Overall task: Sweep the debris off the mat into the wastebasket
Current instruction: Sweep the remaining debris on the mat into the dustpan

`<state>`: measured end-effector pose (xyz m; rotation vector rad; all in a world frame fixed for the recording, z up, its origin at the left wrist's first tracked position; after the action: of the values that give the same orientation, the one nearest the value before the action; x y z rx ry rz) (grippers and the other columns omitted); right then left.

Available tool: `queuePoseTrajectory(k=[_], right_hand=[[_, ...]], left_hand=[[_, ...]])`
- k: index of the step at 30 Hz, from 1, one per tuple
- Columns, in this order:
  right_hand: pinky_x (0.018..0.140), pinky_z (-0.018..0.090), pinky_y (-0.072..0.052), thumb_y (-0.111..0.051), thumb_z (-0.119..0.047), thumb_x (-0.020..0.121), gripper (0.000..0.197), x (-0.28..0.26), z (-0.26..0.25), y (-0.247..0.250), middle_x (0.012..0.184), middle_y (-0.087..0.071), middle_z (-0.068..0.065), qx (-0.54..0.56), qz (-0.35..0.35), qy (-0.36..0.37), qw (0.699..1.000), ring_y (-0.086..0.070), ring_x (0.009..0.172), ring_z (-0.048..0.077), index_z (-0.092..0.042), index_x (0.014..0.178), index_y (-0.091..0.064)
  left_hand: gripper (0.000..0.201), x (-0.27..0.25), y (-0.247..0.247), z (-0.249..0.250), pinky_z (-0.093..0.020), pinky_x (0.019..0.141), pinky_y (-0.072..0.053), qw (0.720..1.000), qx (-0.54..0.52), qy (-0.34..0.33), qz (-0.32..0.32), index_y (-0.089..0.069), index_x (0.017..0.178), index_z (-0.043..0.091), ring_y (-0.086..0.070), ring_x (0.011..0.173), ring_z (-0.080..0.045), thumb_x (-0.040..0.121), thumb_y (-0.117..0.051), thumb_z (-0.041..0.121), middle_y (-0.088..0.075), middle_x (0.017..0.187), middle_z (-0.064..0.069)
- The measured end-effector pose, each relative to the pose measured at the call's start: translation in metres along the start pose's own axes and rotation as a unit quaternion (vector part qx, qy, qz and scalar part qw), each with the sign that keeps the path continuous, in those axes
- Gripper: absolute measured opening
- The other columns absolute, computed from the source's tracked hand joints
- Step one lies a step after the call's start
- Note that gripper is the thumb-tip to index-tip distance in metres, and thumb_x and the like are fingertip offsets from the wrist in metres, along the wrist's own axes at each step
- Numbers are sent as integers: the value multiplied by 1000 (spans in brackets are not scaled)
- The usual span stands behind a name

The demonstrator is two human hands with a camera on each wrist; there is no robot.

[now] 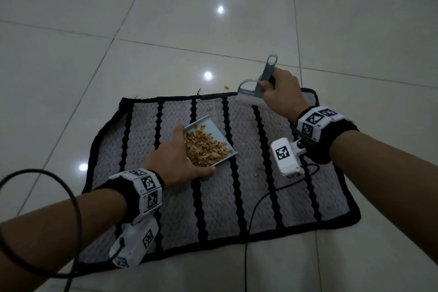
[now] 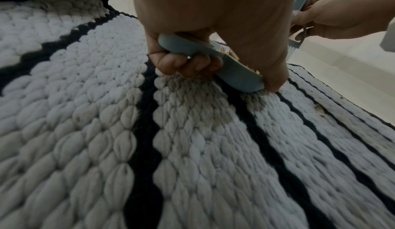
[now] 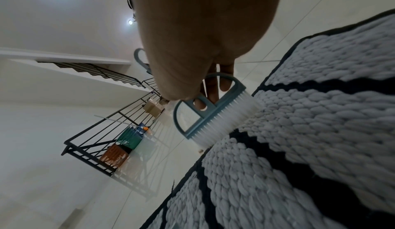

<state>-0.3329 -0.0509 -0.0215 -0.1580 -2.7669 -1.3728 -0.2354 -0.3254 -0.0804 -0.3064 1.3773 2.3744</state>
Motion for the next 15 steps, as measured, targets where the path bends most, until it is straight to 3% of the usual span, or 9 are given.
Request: queuePoseTrajectory(k=[3, 6, 8, 11, 15], right_hand=[[54, 26, -32, -51, -12, 93, 18, 9, 1, 0, 75, -58, 11, 10, 18, -26, 999, -49, 61, 22, 1, 91, -62], [50, 26, -28, -49, -17, 96, 23, 22, -6, -6, 71, -55, 8, 6, 24, -51, 998, -46, 55, 16, 0, 89, -62], [52, 26, -29, -49, -19, 97, 20, 31, -12, -10, 70, -54, 6, 6, 33, -61, 998, -46, 56, 19, -4, 86, -57], [47, 24, -27, -50, -19, 96, 18, 39, -16, -19, 61, -45, 0, 10, 31, -62, 998, -42, 52, 13, -9, 82, -51], [46, 25, -26, -51, -19, 95, 28, 43, -14, -26, 59, -42, -2, -5, 28, -48, 998, -40, 51, 13, -17, 69, -41]], left_hand=[[119, 2, 4, 5, -37, 81, -58, 1000, 5, 3, -1, -19, 142, 22, -66, 99, -21, 54, -73, 82, -62, 123, 2], [115, 19, 18, 15, -31, 77, -54, 1000, 9, -1, 25, -20, 144, 20, -66, 102, -24, 60, -74, 76, -61, 126, 0], [113, 37, 32, 22, -36, 78, -57, 999, 19, -16, 48, -21, 144, 21, -66, 101, -26, 60, -74, 76, -62, 126, -1], [112, 73, 54, 26, -43, 78, -59, 997, 47, -22, 54, -20, 142, 25, -67, 97, -30, 59, -74, 77, -63, 122, -4], [122, 113, 78, 22, -47, 85, -55, 996, 83, -21, 33, -21, 143, 32, -65, 99, -30, 46, -71, 87, -62, 127, -4]])
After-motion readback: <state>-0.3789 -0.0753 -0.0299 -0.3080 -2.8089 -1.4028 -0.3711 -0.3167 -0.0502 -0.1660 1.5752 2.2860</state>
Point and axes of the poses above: each hand's wrist, its own x-axis towards the middle knuckle, its own y-axis out of the back of the hand, z = x × y, the point moved 3 cm from there along x, towards the middle knuckle
